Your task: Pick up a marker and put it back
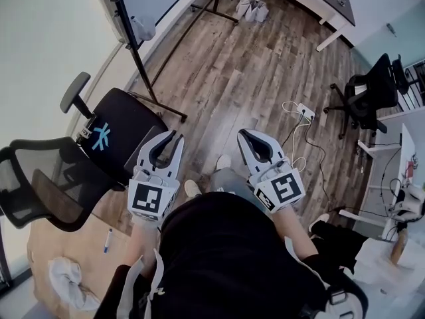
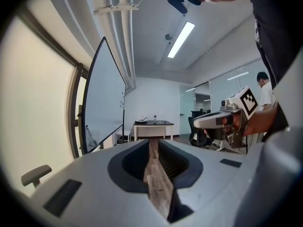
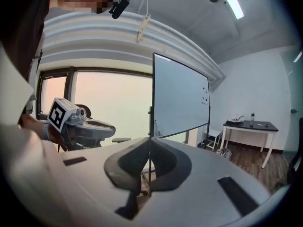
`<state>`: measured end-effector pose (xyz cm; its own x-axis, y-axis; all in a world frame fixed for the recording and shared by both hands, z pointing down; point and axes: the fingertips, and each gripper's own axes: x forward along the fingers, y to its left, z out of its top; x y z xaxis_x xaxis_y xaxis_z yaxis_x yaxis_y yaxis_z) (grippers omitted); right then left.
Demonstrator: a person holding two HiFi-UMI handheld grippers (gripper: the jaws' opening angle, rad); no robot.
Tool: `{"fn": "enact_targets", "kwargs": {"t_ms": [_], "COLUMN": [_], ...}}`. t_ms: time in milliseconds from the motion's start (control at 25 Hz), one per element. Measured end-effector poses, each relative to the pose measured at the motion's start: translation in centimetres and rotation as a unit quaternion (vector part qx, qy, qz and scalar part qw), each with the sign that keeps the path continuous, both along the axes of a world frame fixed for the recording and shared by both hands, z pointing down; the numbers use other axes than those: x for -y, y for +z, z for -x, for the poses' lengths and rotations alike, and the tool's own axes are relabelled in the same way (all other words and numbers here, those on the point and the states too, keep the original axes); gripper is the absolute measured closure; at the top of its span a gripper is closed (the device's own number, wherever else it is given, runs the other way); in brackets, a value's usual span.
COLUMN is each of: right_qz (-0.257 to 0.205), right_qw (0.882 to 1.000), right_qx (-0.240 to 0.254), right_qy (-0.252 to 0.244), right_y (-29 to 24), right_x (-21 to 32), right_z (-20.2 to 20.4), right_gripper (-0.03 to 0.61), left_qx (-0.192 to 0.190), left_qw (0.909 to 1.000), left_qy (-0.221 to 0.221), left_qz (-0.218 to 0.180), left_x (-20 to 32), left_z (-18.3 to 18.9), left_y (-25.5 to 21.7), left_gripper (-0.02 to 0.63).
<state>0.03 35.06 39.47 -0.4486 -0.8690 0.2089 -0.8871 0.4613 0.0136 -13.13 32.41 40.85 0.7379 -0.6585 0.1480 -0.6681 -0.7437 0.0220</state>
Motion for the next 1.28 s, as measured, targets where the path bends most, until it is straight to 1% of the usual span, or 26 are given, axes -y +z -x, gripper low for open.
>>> {"fn": "enact_targets", "kwargs": {"t_ms": [80, 280, 440, 600, 720, 920, 1080, 1280], "right_qz": [0.003, 0.015, 0.011, 0.021, 0.026, 0.035, 0.037, 0.039], "right_qw": [1.0, 0.999, 0.999, 0.998, 0.997, 0.993, 0.99, 0.985], "right_qx": [0.004, 0.025, 0.021, 0.018, 0.02, 0.024, 0.031, 0.034], "right_qy": [-0.004, -0.012, -0.03, -0.053, -0.073, -0.106, -0.131, -0.164], "right_y": [0.3, 1.4, 1.3, 0.9, 0.9, 1.2, 1.0, 1.4], "right_x": [1.2, 5.3, 10.2, 15.8, 19.7, 25.9, 29.9, 33.8], "right_z": [0.2, 0.1, -0.6, -2.1, -3.6, -5.7, -7.2, -8.7], "right_gripper": [0.561, 0.561, 0.561, 0.561, 0.561, 0.561, 0.561, 0.561], "left_qx": [0.002, 0.01, 0.023, 0.019, 0.024, 0.016, 0.026, 0.024], "left_qw": [1.0, 0.9997, 0.9988, 0.9974, 0.9956, 0.9892, 0.9829, 0.9716], "left_qy": [-0.005, -0.021, -0.043, -0.066, -0.086, -0.138, -0.174, -0.224], "left_qz": [0.008, 0.012, 0.004, 0.022, 0.028, 0.045, 0.056, 0.073], "left_x": [0.9, 4.6, 9.5, 14.5, 18.1, 23.8, 27.5, 31.1], "left_z": [0.2, 0.3, 0.1, -1.1, -2.3, -3.6, -4.7, -5.5], "left_y": [0.4, 1.3, 1.5, 1.4, 1.4, 1.4, 1.5, 2.0], "left_gripper": [0.557, 0.555, 0.557, 0.555, 0.557, 0.557, 0.557, 0.557]}}
